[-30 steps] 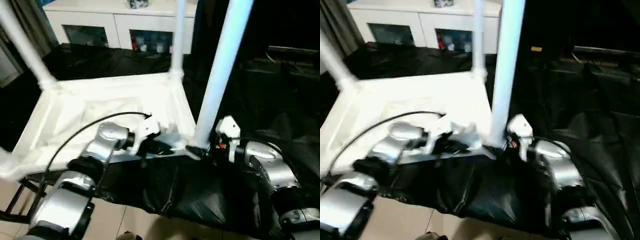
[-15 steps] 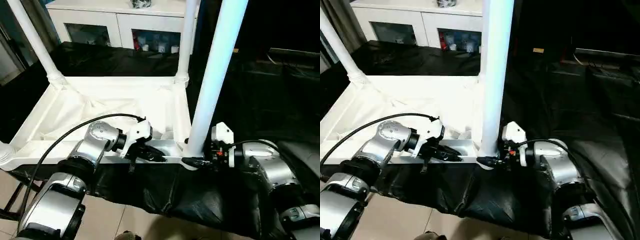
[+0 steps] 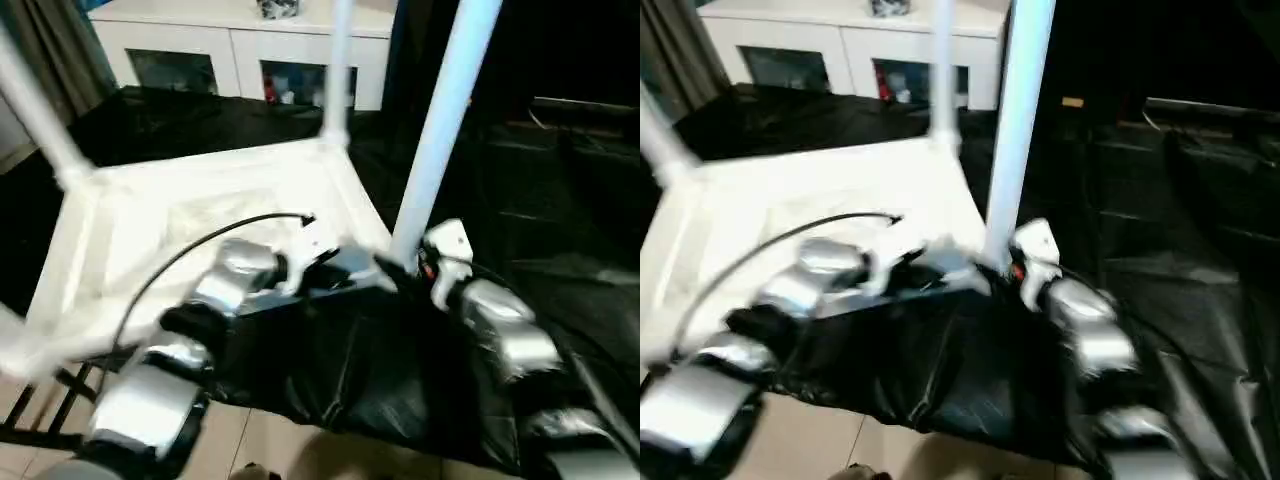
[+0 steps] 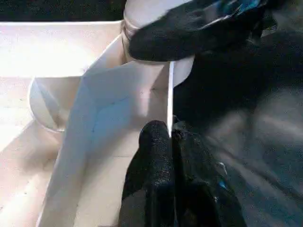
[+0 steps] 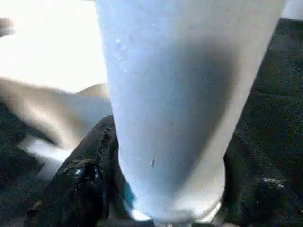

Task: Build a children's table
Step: Rotate leg to tighten

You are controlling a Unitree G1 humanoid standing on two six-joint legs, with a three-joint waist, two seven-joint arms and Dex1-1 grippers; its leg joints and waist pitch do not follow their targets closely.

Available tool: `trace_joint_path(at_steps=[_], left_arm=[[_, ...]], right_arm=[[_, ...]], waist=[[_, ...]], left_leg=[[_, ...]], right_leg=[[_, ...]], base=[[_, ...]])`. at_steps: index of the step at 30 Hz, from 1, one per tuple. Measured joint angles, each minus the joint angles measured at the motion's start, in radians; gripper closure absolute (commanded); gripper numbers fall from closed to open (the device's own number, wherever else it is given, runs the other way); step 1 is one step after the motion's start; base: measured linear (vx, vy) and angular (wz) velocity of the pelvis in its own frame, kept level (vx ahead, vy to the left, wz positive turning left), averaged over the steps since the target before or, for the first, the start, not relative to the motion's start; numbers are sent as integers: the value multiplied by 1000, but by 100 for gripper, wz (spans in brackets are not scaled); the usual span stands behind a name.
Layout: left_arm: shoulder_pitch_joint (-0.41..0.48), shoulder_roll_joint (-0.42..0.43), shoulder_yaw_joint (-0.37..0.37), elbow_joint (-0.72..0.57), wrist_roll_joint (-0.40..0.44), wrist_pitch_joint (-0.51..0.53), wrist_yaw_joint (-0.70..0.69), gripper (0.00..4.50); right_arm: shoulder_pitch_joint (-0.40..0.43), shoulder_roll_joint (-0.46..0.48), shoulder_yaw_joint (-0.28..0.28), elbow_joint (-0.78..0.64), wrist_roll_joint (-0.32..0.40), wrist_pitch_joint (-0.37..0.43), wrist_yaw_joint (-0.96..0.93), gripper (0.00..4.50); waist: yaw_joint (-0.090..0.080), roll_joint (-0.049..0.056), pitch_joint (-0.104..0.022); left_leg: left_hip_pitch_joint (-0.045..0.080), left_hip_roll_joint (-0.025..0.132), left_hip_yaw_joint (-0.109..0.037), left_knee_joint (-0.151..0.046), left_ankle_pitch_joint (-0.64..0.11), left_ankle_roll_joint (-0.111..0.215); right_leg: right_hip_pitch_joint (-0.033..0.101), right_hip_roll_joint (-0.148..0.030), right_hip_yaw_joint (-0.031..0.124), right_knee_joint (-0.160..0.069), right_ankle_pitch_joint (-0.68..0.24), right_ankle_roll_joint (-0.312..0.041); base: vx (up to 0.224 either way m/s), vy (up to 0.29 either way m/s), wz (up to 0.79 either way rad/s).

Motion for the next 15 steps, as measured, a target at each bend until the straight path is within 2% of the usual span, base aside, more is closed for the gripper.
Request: trace_joint_path(at_steps=[1, 2, 4, 6, 8, 11, 13, 15], left_arm=[[-3, -12, 0, 6, 2, 1, 30, 450], [-3, -17, 0, 8, 3, 0, 46, 450], [-3, -23, 0, 10, 16, -6, 64, 450], [-3, -22, 0, 11, 20, -13, 65, 450], [-3, -16, -2, 18, 20, -29, 63, 450], [-2, 4, -9, 21, 20, -67, 41, 450], [3, 27, -10, 19, 17, -93, 2, 450], [24, 51, -10, 5, 8, -127, -56, 450]], right_arm=[[-13, 10, -1, 15, -6, 1, -45, 183], [-22, 18, -2, 27, -10, -2, -76, 148], [-37, 35, -2, 47, -31, -15, -126, 113], [-38, 49, -2, 58, -47, -39, -141, 107], [-38, 50, 0, 65, -58, -56, -142, 77], [-36, 46, 10, 68, -67, -86, -107, 59], [-32, 25, 18, 68, -58, -109, -46, 32], [-26, -6, 42, 58, -48, -135, 45, 24]], waist=[[-4, 3, -1], [-6, 5, -1], [-11, 9, -1], [-13, 14, -2], [-13, 15, -2], [-17, 15, -1], [-17, 15, 0], [-14, 14, 0]], left_leg=[[0, 0, 0, 0, 0, 0], [0, 0, 0, -1, 0, 0], [-1, 0, -1, -2, 0, 0], [-1, 0, -1, -2, 0, 0], [-1, 0, -1, -2, 0, 0], [-1, 0, -1, -2, 0, 0], [-1, 0, -1, -2, 0, 0], [-2, 0, -1, -2, 0, 1]], right_leg=[[0, 0, 0, 0, 0, 0], [0, 0, 0, -1, 0, 0], [0, 0, -1, -1, 0, 0], [0, 0, -1, -2, 0, 0], [1, 0, -1, -2, 0, 0], [0, 0, -1, -2, 0, 0], [0, 0, -2, -2, 0, 0], [0, 0, -2, -2, 0, 0]], base=[[0, 0, 0], [0, 0, 0], [0, 0, 0], [0, 0, 0], [0, 0, 0], [0, 0, 0], [0, 0, 0], [0, 0, 0]])
